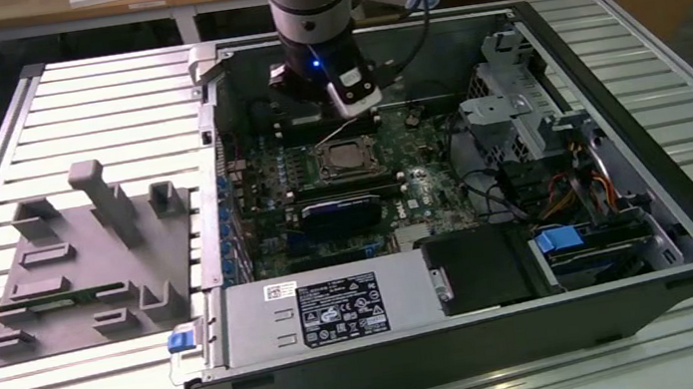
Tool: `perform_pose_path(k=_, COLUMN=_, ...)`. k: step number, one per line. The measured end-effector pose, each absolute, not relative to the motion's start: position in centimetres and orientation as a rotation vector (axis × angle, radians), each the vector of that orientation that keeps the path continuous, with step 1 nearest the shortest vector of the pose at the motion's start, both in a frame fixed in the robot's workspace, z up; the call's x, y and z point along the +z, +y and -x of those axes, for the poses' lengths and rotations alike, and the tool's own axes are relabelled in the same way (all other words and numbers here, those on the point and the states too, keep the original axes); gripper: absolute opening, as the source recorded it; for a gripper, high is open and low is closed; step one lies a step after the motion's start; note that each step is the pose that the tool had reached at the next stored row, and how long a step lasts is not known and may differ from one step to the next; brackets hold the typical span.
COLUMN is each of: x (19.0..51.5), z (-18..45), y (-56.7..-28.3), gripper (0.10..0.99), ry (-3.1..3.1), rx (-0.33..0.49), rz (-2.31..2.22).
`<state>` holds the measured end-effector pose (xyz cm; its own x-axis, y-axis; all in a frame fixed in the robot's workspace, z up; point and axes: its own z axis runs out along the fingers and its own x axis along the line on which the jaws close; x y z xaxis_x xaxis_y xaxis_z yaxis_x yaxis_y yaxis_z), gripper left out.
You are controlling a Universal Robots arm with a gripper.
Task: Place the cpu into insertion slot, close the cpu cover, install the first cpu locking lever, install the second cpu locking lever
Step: 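Install the first cpu locking lever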
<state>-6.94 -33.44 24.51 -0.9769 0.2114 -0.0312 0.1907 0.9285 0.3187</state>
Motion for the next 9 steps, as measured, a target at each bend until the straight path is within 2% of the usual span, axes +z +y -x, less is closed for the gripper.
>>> perform_pose_path(k=9, x=24.15, z=6.94, y=-33.44, gripper=0.102, ry=2.957, rx=0.49, rz=-0.299)
